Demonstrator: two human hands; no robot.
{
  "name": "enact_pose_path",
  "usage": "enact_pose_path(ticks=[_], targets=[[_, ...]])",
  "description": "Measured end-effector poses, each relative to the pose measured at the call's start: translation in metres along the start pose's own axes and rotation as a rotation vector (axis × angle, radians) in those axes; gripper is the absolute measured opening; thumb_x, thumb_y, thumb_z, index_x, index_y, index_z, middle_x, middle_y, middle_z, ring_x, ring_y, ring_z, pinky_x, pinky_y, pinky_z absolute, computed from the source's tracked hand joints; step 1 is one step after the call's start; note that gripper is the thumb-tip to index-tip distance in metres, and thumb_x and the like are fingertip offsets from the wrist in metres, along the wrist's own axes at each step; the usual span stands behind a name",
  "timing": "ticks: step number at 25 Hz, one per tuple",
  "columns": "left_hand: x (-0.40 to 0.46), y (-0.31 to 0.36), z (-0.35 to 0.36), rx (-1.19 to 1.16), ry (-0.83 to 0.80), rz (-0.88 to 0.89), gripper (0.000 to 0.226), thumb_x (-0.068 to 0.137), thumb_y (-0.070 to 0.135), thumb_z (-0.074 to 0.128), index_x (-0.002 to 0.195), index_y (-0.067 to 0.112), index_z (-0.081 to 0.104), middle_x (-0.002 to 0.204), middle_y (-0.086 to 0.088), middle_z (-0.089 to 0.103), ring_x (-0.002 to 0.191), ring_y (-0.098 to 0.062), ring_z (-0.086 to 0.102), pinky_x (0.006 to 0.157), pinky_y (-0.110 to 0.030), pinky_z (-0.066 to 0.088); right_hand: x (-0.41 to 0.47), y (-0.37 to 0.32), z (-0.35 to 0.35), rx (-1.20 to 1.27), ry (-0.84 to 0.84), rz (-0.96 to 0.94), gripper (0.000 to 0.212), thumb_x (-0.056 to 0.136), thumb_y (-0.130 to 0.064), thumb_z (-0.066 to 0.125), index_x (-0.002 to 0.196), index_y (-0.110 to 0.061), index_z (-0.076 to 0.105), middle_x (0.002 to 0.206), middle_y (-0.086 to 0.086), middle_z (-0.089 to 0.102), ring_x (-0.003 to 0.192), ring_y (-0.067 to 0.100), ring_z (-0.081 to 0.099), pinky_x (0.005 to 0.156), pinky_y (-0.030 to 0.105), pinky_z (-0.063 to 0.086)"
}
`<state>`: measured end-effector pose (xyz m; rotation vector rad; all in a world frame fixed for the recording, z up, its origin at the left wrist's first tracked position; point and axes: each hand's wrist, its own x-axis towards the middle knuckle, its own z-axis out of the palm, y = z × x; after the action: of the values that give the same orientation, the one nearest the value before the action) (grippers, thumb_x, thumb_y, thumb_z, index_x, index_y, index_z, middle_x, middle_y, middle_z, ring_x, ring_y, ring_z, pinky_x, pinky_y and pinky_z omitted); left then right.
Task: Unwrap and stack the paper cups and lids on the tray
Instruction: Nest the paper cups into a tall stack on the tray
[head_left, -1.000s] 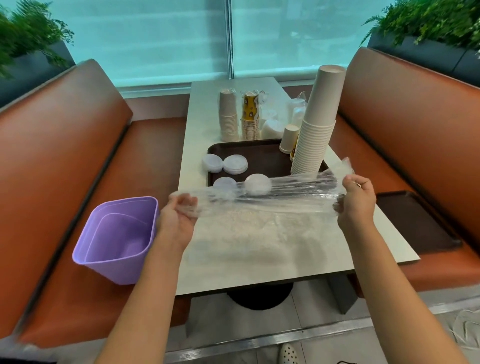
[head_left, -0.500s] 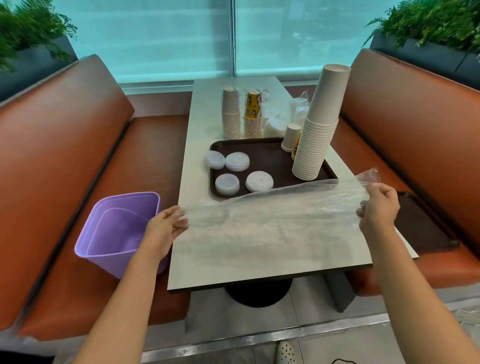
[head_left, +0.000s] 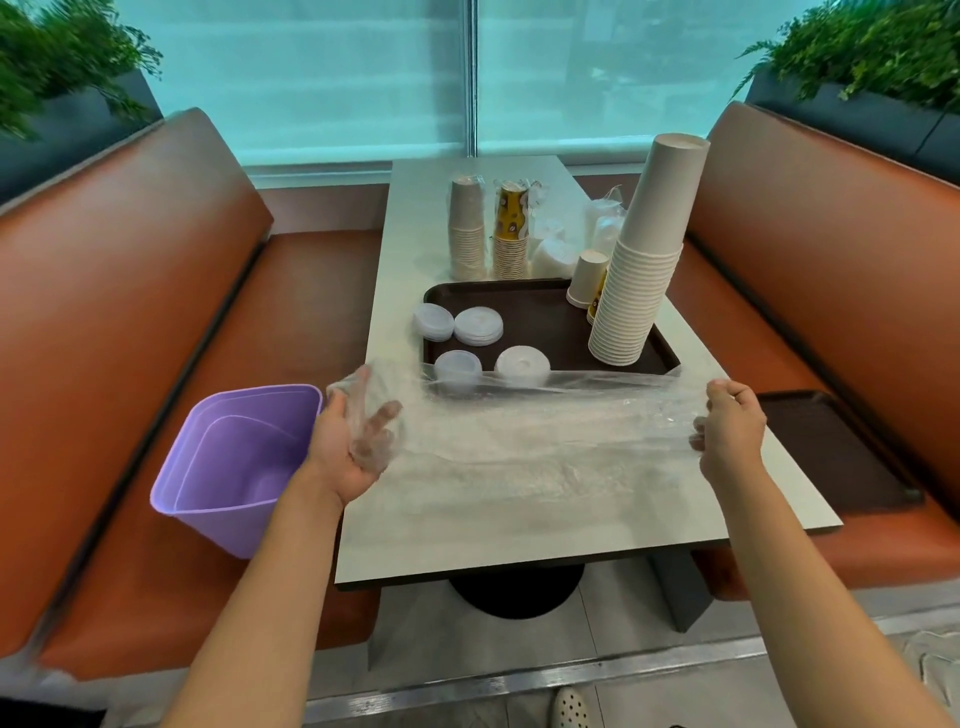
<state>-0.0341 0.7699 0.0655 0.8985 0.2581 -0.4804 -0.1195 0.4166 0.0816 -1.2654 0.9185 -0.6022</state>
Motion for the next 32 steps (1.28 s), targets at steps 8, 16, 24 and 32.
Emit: enact_pose_path(ticks=[8, 16, 24, 32], targets=[[-0.006, 0.024, -0.03, 0.415, 0.694, 0.225, 0.027, 0.098, 0.023, 0.047, 0.121, 0.018, 0.059, 0.072, 0.002, 0.054, 0.047, -0.008, 0.032, 0.035, -0.015, 0.029, 0.042, 0.001, -0.043, 0.024, 0.267, 0.063, 0.018, 0.092, -0.013, 0.04, 0.1, -0.02, 0.054, 0.071, -0.003, 0.043, 0.052, 0.011, 0.034, 0.044, 0.025, 0.028], [0.034, -0.042, 0.011, 0.953, 0.548, 0.245, 0.081, 0.084, 0.041, 0.066, 0.147, 0.011, 0.025, 0.145, -0.016, 0.04, 0.132, -0.029, 0.04, 0.106, -0.036, 0.033, 0.039, 0.023, -0.029, 0.005, 0.111, 0.155, 0.009, 0.096, -0.018, 0.044, 0.104, -0.018, 0.05, 0.08, -0.003, 0.043, 0.058, 0.012, 0.034, 0.052, 0.026, 0.029], [0.047, -0.026, -0.005, 1.014, 0.584, 0.407, 0.029, 0.099, 0.023, 0.043, 0.109, -0.002, 0.056, 0.09, -0.013, 0.059, 0.071, -0.025, 0.053, 0.056, -0.021, 0.033, 0.062, 0.033, -0.044, -0.194, 0.101, 0.113, 0.013, 0.092, -0.01, 0.048, 0.102, -0.011, 0.056, 0.087, 0.005, 0.051, 0.061, 0.016, 0.041, 0.052, 0.027, 0.036], [0.028, -0.048, 0.027, 1.728, 0.714, 0.729, 0.039, 0.09, 0.031, 0.053, 0.123, 0.009, 0.056, 0.12, -0.019, 0.053, 0.108, -0.04, 0.05, 0.089, -0.052, 0.037, 0.062, 0.048, -0.033, -0.95, 0.156, -0.316, 0.037, 0.089, -0.027, 0.057, 0.122, -0.011, 0.055, 0.122, 0.015, 0.054, 0.111, 0.034, 0.047, 0.091, 0.045, 0.037]])
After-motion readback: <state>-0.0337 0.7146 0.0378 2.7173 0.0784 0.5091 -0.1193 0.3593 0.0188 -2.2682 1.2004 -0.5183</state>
